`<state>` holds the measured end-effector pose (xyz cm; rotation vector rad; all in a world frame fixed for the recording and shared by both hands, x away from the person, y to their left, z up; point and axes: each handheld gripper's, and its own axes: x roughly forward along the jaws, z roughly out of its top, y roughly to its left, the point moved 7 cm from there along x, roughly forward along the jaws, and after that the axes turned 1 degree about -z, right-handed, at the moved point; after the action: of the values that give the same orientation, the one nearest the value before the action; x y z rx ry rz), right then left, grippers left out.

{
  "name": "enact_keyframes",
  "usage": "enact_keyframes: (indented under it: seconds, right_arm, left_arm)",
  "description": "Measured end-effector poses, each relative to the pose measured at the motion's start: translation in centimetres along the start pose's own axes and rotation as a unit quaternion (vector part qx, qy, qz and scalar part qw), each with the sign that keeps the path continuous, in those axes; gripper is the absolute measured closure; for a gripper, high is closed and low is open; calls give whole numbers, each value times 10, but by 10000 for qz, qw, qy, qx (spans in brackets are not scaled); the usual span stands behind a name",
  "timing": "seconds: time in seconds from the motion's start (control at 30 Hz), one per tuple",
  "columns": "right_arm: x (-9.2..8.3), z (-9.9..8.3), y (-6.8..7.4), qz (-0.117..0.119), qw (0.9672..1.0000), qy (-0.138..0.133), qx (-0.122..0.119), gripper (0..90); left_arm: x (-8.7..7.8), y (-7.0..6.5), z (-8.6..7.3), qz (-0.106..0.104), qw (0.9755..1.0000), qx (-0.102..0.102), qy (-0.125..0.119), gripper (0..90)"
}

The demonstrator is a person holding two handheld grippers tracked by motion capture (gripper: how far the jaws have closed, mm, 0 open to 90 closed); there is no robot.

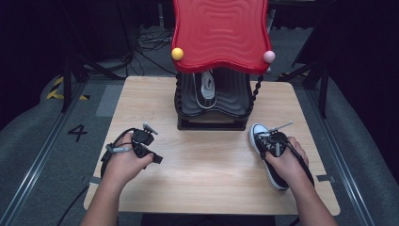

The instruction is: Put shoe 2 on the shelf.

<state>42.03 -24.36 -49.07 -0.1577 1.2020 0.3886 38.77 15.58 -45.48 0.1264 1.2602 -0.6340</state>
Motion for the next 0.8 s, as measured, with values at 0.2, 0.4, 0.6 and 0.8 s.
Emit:
enact_keyframes:
  seconds: [0.2,0.4,0.6,0.8]
  right_arm:
    - [-13,-2,13,170,9998,-30,-62,861]
    - [-30,-3,29,211,9991,-87,-370,860]
    - [-50,1,41,167,9972,-169,-712,860]
    - [-67,7,54,139,9949,-267,-960,860]
  left_arm:
    - [-3,5,-1,-9,10000,-68,-56,608]
    - [-7,7,-1,-13,9999,-103,-135,608]
    - [-7,7,0,-20,9998,-104,-142,607]
    - [-8,8,-1,-34,9998,-132,-135,608]
